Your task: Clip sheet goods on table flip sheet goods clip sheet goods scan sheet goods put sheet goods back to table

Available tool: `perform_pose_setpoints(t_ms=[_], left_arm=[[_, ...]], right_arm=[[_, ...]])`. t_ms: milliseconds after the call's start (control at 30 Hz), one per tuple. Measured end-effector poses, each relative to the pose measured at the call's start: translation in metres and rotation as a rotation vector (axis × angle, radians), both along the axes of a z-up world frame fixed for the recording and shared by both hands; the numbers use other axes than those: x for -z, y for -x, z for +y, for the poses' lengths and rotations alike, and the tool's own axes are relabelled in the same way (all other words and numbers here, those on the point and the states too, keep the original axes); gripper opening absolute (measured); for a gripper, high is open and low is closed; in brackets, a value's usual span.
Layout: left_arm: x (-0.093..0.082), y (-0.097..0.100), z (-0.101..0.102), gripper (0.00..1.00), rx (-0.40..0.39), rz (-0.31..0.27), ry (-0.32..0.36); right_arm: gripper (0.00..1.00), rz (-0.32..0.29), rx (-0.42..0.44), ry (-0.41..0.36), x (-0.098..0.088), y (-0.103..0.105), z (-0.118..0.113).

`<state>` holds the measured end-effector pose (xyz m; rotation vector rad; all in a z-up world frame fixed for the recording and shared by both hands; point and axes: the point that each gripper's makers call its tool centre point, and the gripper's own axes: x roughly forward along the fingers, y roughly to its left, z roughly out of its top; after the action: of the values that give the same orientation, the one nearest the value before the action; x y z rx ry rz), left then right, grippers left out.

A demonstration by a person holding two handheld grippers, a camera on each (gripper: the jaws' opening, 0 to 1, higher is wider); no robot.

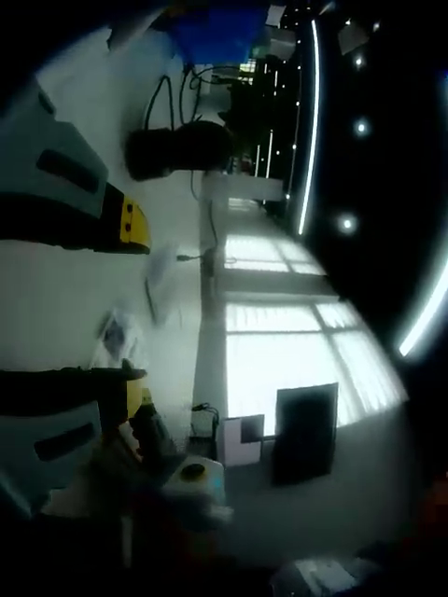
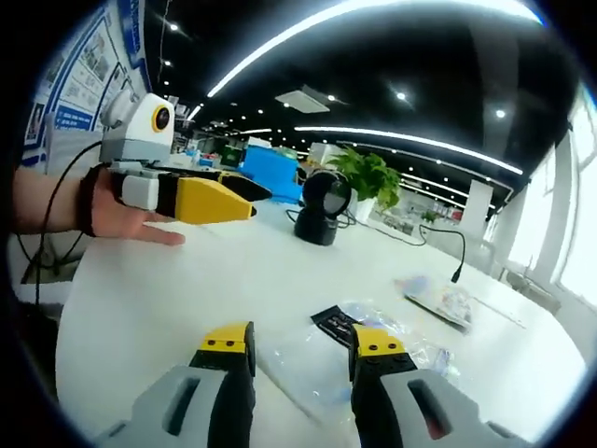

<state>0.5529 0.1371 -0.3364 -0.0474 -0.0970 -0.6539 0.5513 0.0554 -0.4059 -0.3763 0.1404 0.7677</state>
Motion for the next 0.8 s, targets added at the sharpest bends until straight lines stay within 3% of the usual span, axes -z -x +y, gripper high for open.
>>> perform_pose_setpoints(t_ms=[267, 500, 633, 800], left_arm=[[-0.0004, 0.0003, 0.0003, 0.41, 0.000, -0.001, 0.003], [0.0007, 0.0000, 0.0001, 0.41, -0.002, 0.000, -0.003], [0.0006, 0.0001, 0.0000, 0.41, -0.003, 0.000, -0.002], [0.0007, 0.0002, -0.0001, 0.41, -0.004, 0.000, -0.003]], right_arm=[[0.17, 0.123, 0.010, -0.065, 0.0083, 0.0031, 0.0026], [0.02, 0.139, 0.002, -0.058, 0.0093, 0.0058, 0.0071], [0.00, 0.134, 0.002, -0.049, 0.0102, 0.0070, 0.0089], [0.00, 0.310, 0.054, -0.200, 0.0097, 0.0057, 0.0051]])
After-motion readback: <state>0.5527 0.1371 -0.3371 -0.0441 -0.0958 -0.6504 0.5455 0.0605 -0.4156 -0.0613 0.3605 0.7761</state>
